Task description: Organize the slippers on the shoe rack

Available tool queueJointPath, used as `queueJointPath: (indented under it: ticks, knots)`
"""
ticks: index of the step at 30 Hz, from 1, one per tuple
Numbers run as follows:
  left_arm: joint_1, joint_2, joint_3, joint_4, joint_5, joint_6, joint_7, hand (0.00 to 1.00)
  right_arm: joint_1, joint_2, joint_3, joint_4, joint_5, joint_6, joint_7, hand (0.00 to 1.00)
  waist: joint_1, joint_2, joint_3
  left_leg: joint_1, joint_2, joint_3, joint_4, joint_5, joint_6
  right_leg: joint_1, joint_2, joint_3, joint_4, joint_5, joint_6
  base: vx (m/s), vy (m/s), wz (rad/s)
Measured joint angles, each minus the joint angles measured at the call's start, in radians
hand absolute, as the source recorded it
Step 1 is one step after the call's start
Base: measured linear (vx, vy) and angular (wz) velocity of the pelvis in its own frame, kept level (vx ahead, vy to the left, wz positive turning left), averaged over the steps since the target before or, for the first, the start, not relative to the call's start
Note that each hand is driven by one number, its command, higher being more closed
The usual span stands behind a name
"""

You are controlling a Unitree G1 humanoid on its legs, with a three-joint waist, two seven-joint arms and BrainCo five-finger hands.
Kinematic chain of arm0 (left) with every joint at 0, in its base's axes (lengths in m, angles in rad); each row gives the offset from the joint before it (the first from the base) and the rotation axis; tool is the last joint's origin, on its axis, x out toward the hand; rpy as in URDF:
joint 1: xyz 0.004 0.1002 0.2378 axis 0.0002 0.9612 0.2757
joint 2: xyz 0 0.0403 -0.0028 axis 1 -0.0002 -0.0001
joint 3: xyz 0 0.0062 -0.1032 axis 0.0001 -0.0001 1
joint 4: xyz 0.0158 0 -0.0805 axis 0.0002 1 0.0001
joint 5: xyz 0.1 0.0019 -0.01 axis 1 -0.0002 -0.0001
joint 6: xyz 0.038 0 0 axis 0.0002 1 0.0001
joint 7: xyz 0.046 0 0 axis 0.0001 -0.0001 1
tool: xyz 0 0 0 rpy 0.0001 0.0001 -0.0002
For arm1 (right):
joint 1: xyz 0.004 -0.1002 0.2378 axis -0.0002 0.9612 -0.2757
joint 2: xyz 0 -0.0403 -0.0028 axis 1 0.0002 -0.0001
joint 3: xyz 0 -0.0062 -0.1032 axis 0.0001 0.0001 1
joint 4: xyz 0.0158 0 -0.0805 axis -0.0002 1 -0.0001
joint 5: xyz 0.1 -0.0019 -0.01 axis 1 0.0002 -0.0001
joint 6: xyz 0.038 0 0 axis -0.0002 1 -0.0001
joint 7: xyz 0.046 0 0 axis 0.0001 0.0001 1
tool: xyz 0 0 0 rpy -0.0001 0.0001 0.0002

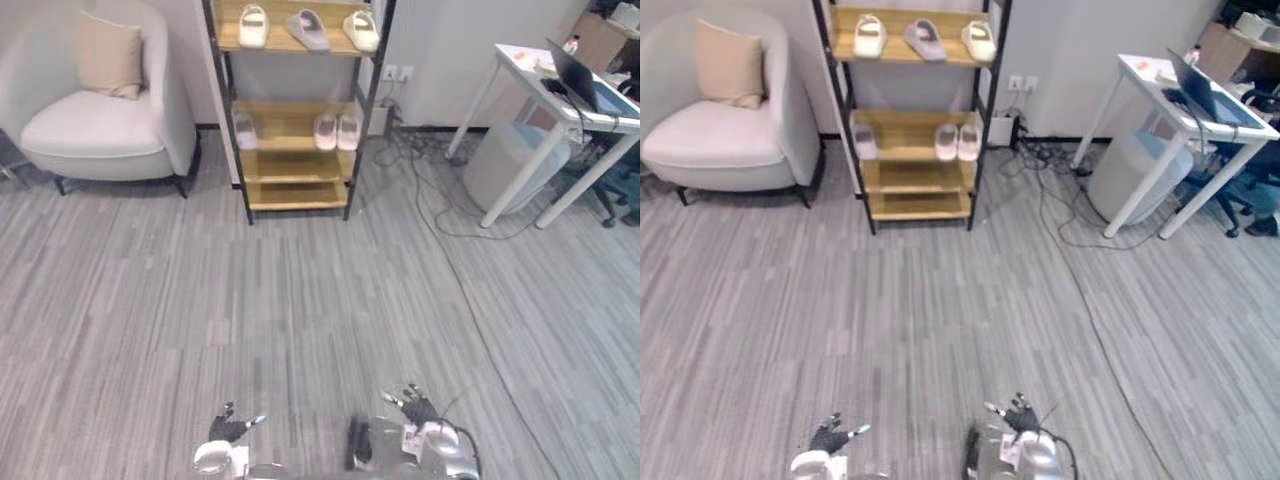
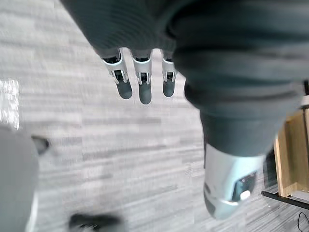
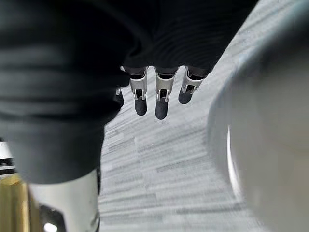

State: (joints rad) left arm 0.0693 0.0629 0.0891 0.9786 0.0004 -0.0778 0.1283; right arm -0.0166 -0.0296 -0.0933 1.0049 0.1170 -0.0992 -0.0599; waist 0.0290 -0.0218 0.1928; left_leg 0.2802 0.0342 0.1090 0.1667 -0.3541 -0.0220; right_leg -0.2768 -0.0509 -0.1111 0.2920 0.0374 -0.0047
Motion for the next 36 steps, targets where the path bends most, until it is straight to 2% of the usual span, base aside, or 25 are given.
queueJointPath:
  ticks: [2,5,6,8,10,12,13,14,15,16,18,19,20,21,22,24,25,27,28,31,32,33,34,35,36]
  knots:
    - [0.001,-0.026,0.011,0.010,0.001,-0.002,0.000,0.00,-0.006,-0.015,-0.003,0.006,-0.001,0.004,0.000,0.00,-0.007,0.035,-0.010,-0.004,0.034,-0.048,0.060,-0.003,-0.002,0.020,0.019,-0.035,0.030,-0.031,-0.012,0.44,-0.221,0.54]
    - [0.005,-0.086,0.097,-0.017,0.001,-0.001,0.000,0.00,-0.003,-0.032,-0.009,-0.013,0.002,0.008,-0.001,0.00,-0.006,0.098,-0.008,-0.199,0.099,-0.116,0.525,0.058,0.000,0.094,0.066,-0.085,0.016,-0.113,-0.040,0.48,-0.247,0.28]
    - [0.004,-0.097,0.116,-0.031,0.000,-0.001,0.001,0.00,-0.002,-0.035,-0.005,-0.013,0.005,0.010,-0.005,0.00,0.004,0.103,0.010,-0.271,0.141,-0.115,0.724,0.161,-0.013,0.162,0.089,-0.084,-0.007,-0.134,-0.060,0.47,-0.161,-0.02]
    - [0.009,-0.086,0.117,-0.058,0.006,-0.001,-0.001,0.00,0.007,-0.012,0.000,-0.014,0.012,0.010,-0.021,0.00,0.022,0.093,0.022,-0.350,0.189,-0.063,0.900,0.134,-0.033,0.300,0.109,-0.079,-0.055,-0.178,-0.089,0.54,-0.177,-0.01]
    - [0.013,-0.078,0.109,-0.080,0.006,-0.003,-0.002,0.00,0.010,0.004,0.000,-0.010,0.013,0.011,-0.024,0.00,0.029,0.068,0.022,-0.417,0.170,-0.024,0.863,0.095,-0.024,0.379,0.101,-0.075,-0.104,-0.198,-0.088,0.38,-0.162,0.03]
    - [0.013,-0.076,0.108,-0.087,0.005,-0.007,-0.001,0.00,0.005,0.009,-0.002,-0.002,0.017,0.014,-0.026,0.00,0.040,0.064,0.024,-0.479,0.119,0.002,0.686,0.057,-0.010,0.424,0.089,-0.063,-0.139,-0.206,-0.074,0.34,-0.056,-0.20]
    - [0.009,-0.077,0.106,-0.099,0.001,-0.006,-0.001,0.00,-0.004,0.010,-0.003,-0.002,0.022,0.017,-0.028,0.00,0.050,0.063,0.028,-0.506,0.066,0.017,0.476,0.068,-0.003,0.446,0.074,-0.042,-0.161,-0.218,-0.068,0.36,0.030,-0.36]
    - [0.008,-0.076,0.095,-0.101,-0.001,-0.006,0.000,0.00,-0.010,0.008,-0.002,-0.001,0.022,0.017,-0.029,0.00,0.055,0.064,0.030,-0.521,0.014,0.017,0.277,0.127,-0.002,0.472,0.063,-0.029,-0.183,-0.224,-0.060,0.38,0.055,-0.35]
    - [0.008,-0.076,0.088,-0.102,-0.002,-0.006,0.000,0.00,-0.010,0.007,-0.002,-0.001,0.022,0.017,-0.029,0.00,0.057,0.065,0.030,-0.524,-0.002,0.018,0.191,0.169,-0.004,0.483,0.061,-0.023,-0.198,-0.226,-0.056,0.43,0.111,-0.32]
    - [0.008,-0.081,0.085,-0.102,-0.004,-0.009,0.000,0.00,-0.011,0.005,-0.002,0.005,0.022,0.017,-0.029,0.00,0.073,0.072,0.030,-0.525,-0.021,0.023,0.008,0.257,-0.004,0.515,0.065,-0.006,-0.233,-0.237,-0.042,0.52,0.175,-0.36]
    - [0.001,-0.083,0.077,-0.101,-0.007,-0.018,0.000,0.00,-0.016,-0.003,0.012,0.036,0.022,0.018,-0.029,0.00,0.096,0.077,0.029,-0.529,-0.014,0.037,-0.047,0.330,0.005,0.555,0.076,0.017,-0.253,-0.270,-0.027,0.46,0.171,-0.37]
    - [0.002,-0.068,0.077,-0.102,-0.003,-0.024,-0.005,0.00,-0.014,0.017,0.020,0.049,0.018,0.025,-0.028,0.00,0.110,0.043,0.011,-0.524,-0.033,0.074,-0.007,0.402,0.044,0.580,0.044,0.034,-0.233,-0.328,-0.023,0.42,0.131,-0.24]
    - [0.002,-0.056,0.078,-0.100,-0.003,-0.023,-0.005,0.00,-0.013,0.027,0.020,0.051,0.013,0.026,-0.028,0.00,0.108,0.016,-0.003,-0.528,-0.051,0.085,0.017,0.403,0.050,0.575,0.021,0.039,-0.197,-0.351,-0.019,0.67,0.180,-0.24]
    - [0.001,-0.046,0.076,-0.095,-0.002,-0.022,-0.005,0.00,0.005,0.032,0.021,0.053,0.009,0.026,-0.028,0.00,0.107,-0.007,-0.020,-0.515,-0.078,0.096,0.030,0.379,0.092,0.540,-0.008,0.059,-0.087,-0.361,-0.021,0.60,0.159,-0.10]
    - [-0.004,-0.041,0.072,-0.077,-0.002,-0.020,-0.004,0.00,0.007,0.031,0.019,0.053,0.004,0.027,-0.024,0.00,0.106,-0.014,-0.028,-0.496,-0.091,0.095,0.030,0.356,0.101,0.498,-0.019,0.077,0.032,-0.356,-0.003,0.71,0.222,0.07]
    - [-0.023,-0.024,0.049,-0.042,-0.003,-0.015,-0.005,0.00,0.023,0.031,0.013,0.055,0.001,0.027,-0.019,0.00,0.092,-0.019,-0.023,-0.407,-0.128,0.073,0.029,0.299,0.114,0.385,-0.050,0.103,0.391,-0.274,0.158,0.62,0.227,0.32]
    - [-0.025,-0.017,0.035,-0.030,-0.002,-0.008,-0.006,0.00,0.023,0.028,0.002,0.053,0.001,0.027,-0.018,0.00,0.081,-0.020,-0.020,-0.350,-0.142,0.058,0.025,0.277,0.120,0.346,-0.069,0.095,0.534,-0.254,0.169,0.57,0.176,0.32]
    - [-0.030,-0.018,0.004,-0.007,-0.001,0.003,-0.009,0.00,0.028,0.023,-0.025,0.035,0.000,0.022,-0.011,0.00,0.064,0.005,-0.010,-0.203,-0.157,0.030,-0.024,0.233,0.119,0.270,-0.119,-0.002,0.708,-0.279,0.097,0.57,0.139,0.32]
    - [-0.031,-0.016,-0.011,0.000,-0.001,0.003,-0.010,0.00,0.026,0.020,-0.023,0.025,0.000,0.016,-0.007,0.00,0.056,0.008,-0.006,-0.147,-0.155,0.016,-0.053,0.229,0.118,0.237,-0.126,-0.044,0.712,-0.305,0.076,0.46,0.077,0.40]
    - [-0.036,-0.013,-0.018,0.012,0.000,0.004,-0.015,0.00,0.016,0.019,-0.028,0.010,-0.001,0.012,0.000,0.00,0.036,0.008,-0.004,-0.058,-0.139,-0.019,-0.110,0.219,0.103,0.117,-0.099,-0.102,0.530,-0.344,0.055,0.39,-0.012,0.47]
    - [-0.035,-0.015,-0.020,0.013,0.000,0.004,-0.017,0.00,0.005,0.019,-0.041,0.007,-0.001,0.009,0.000,0.00,0.026,0.013,0.000,-0.030,-0.125,-0.039,-0.125,0.199,0.092,0.065,-0.061,-0.080,0.386,-0.331,0.052,0.54,-0.072,0.42]
    - [-0.036,-0.017,-0.021,0.012,0.000,0.003,-0.017,0.00,-0.003,0.019,-0.053,0.007,0.000,0.009,0.000,0.00,0.025,0.016,0.004,-0.012,-0.113,-0.046,-0.131,0.173,0.089,0.036,-0.020,-0.041,0.228,-0.275,0.051,0.45,-0.060,0.40]
    - [-0.036,-0.016,-0.020,0.013,0.000,0.003,-0.017,0.00,-0.008,0.020,-0.055,0.011,0.000,0.010,0.000,0.00,0.026,0.014,0.005,-0.003,-0.109,-0.054,-0.130,0.162,0.084,0.029,-0.004,-0.019,0.147,-0.235,0.051,0.56,-0.110,0.40]
    - [-0.034,-0.013,-0.015,0.013,0.000,0.003,-0.017,0.00,-0.009,0.021,-0.056,0.017,0.000,0.011,0.000,0.00,0.026,0.006,0.010,0.025,-0.110,-0.074,-0.128,0.139,0.060,0.032,0.014,0.018,0.014,-0.141,0.040,0.29,-0.073,0.30]
    - [-0.033,-0.013,-0.011,0.013,0.000,0.003,-0.017,0.00,-0.008,0.021,-0.056,0.019,0.000,0.011,0.000,0.00,0.026,0.004,0.010,0.033,-0.111,-0.079,-0.127,0.132,0.055,0.034,0.017,0.023,-0.003,-0.121,0.035,0.51,-0.147,0.55]
